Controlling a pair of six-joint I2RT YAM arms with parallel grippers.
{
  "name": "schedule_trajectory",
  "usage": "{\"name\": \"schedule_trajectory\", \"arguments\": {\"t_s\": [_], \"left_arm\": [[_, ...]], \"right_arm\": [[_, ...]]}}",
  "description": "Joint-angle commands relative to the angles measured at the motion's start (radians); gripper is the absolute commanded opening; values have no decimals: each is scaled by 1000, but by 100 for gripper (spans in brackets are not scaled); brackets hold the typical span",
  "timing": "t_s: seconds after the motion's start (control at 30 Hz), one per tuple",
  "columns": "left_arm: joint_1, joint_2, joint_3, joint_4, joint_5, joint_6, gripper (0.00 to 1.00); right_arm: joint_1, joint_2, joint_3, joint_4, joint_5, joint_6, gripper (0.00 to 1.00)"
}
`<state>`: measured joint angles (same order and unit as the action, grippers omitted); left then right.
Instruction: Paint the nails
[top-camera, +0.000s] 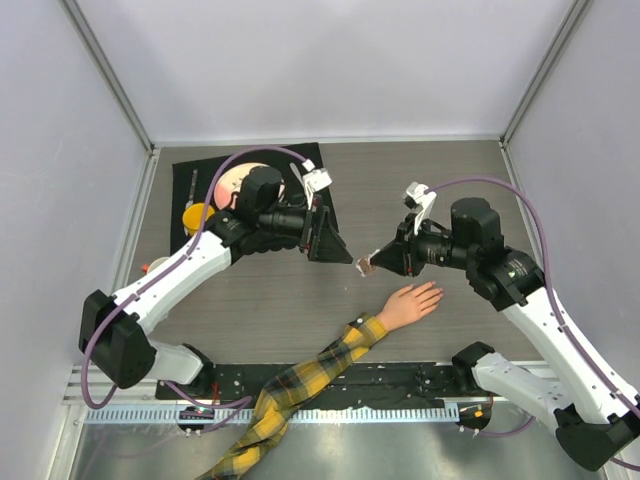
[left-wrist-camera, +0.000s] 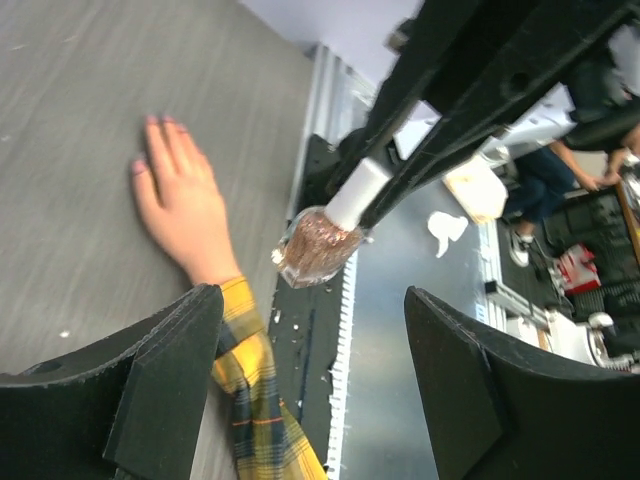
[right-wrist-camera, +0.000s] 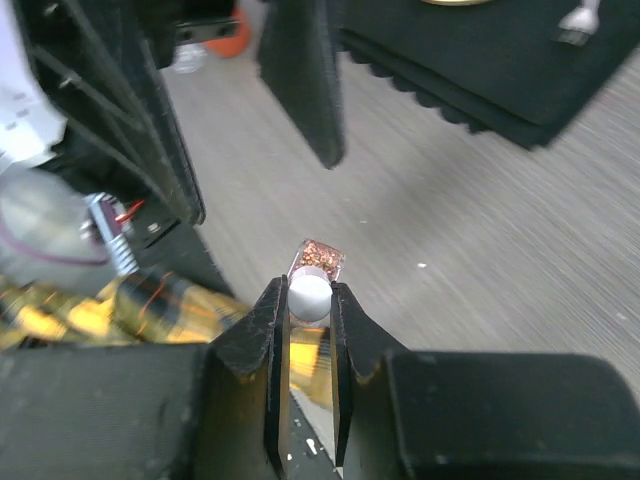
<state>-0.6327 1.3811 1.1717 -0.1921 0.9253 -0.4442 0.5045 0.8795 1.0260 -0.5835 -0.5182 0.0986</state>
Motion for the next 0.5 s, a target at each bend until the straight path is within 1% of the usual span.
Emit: {"name": "schedule_trajectory", "arguments": {"t_s": [0.0,0.07,0.1,0.2,0.47], "left_arm": [[1,-54,-46,195,188,-80,77],[-4,-48,-58,241,214,-99,78],[-7,-36,-57,244,243,-102,78],[-25,-22,-53,246,268,-97,78],[-48,9,-47,247,297,-91,77]], "right_arm": [[3,4,23,13,-164,-33,1],[3,12,34,17,-183,-27,1],[3,12,48,20,-184,-27,1],[3,18,71,46,-201,-19,1],[3,26,57,117,-269,26,1]]}}
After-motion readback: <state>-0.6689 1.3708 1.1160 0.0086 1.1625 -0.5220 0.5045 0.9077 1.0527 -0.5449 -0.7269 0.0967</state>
